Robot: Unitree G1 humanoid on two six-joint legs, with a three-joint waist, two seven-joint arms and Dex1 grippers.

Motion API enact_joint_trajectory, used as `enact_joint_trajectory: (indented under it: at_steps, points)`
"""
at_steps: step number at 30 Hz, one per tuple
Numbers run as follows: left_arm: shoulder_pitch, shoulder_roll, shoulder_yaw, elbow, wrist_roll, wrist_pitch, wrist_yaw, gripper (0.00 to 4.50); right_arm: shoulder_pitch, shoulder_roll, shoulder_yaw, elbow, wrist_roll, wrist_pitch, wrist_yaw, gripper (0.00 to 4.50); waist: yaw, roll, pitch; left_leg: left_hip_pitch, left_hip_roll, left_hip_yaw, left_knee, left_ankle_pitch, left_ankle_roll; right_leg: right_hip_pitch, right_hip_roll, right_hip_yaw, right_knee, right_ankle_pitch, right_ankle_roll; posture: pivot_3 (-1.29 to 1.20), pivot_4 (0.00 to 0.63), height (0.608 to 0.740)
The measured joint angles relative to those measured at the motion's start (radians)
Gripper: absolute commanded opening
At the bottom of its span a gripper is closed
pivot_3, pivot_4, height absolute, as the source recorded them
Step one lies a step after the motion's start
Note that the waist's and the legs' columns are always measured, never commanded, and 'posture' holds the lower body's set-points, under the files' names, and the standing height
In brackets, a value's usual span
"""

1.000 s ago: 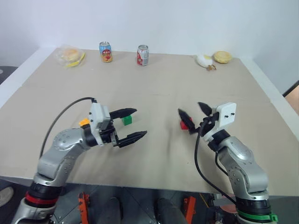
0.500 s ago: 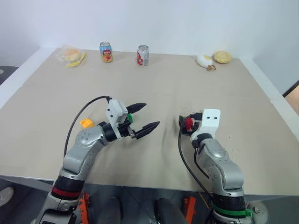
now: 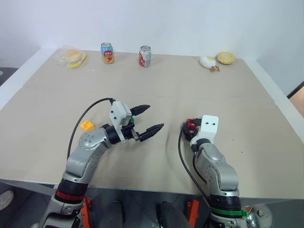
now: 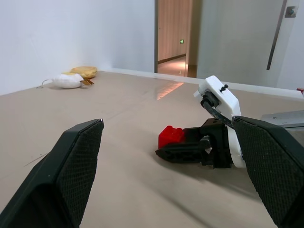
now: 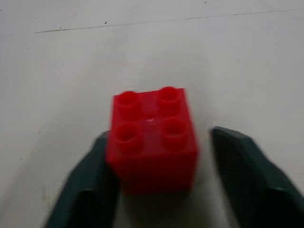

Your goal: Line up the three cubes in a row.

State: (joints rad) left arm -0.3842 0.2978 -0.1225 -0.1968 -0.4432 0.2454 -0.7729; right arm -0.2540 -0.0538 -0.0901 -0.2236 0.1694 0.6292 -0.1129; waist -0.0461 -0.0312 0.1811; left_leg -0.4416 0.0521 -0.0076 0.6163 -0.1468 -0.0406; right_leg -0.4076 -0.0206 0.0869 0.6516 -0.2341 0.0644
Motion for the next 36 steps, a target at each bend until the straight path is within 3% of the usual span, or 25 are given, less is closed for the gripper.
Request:
enact_joint_trajectory:
  at_steps: [2, 7, 12, 17, 20, 29, 36]
  points:
    - [0.000, 0.000, 0.000, 0.000, 0.004, 0.000, -0.001, 4.50, 0.000, -0.001, 0.000, 0.000, -0.001, -0.008, 0.003, 1.27, 0.000, 0.000, 0.000, 0.000, 0.000, 0.000, 0.000, 0.000, 0.000, 0.000, 0.000, 0.000, 0.000, 0.000, 0.000, 0.00, 0.150, 0.733]
    - [0.002, 0.027, -0.012, 0.000, 0.012, -0.006, -0.049, 4.50, 0.002, -0.076, 0.017, -0.002, 0.017, -0.048, 0.130, 1.27, -0.001, 0.000, 0.000, 0.000, 0.000, 0.000, 0.000, 0.000, 0.000, 0.000, 0.000, 0.000, 0.000, 0.000, 0.000, 0.00, 0.150, 0.733]
    - [0.045, 0.136, -0.007, -0.003, -0.017, -0.007, -0.185, 4.50, 0.012, -0.319, 0.044, -0.040, 0.174, -0.102, 0.557, 1.27, -0.001, 0.000, 0.000, 0.000, 0.000, 0.000, -0.001, 0.000, 0.001, 0.000, 0.000, 0.000, 0.000, -0.001, -0.001, 0.00, 0.150, 0.733]
    - [0.089, 0.289, 0.012, -0.003, -0.049, -0.012, -0.370, 4.50, 0.040, -0.622, 0.115, -0.047, 0.306, -0.195, 1.125, 1.27, -0.001, 0.001, 0.001, 0.001, 0.001, 0.000, -0.001, -0.001, 0.001, 0.000, 0.000, -0.001, -0.001, -0.003, -0.002, 0.00, 0.150, 0.733]
    - [0.101, 0.337, 0.013, 0.001, -0.049, -0.034, -0.454, 4.50, 0.010, -0.652, 0.187, 0.025, 0.293, -0.291, 1.319, 1.27, -0.002, 0.001, 0.001, 0.002, 0.001, 0.001, -0.001, -0.001, 0.001, 0.000, -0.001, -0.001, 0.000, -0.002, -0.003, 0.00, 0.150, 0.733]
    - [0.124, 0.354, 0.015, 0.003, -0.046, -0.052, -0.501, 4.50, -0.140, -0.612, 0.301, 0.316, 0.157, -0.543, 1.489, 1.27, -0.001, 0.001, 0.001, 0.001, 0.001, 0.002, 0.000, -0.001, 0.000, 0.000, -0.002, -0.001, 0.000, -0.002, -0.002, 0.00, 0.150, 0.733]
    - [0.153, 0.354, 0.015, -0.005, -0.039, -0.052, -0.490, 4.50, -0.147, -0.614, 0.331, 0.375, 0.098, -0.615, 1.540, 1.27, 0.001, 0.001, 0.001, 0.001, 0.001, 0.001, -0.001, -0.002, -0.001, 0.000, -0.001, -0.002, 0.000, -0.004, -0.002, 0.00, 0.150, 0.733]
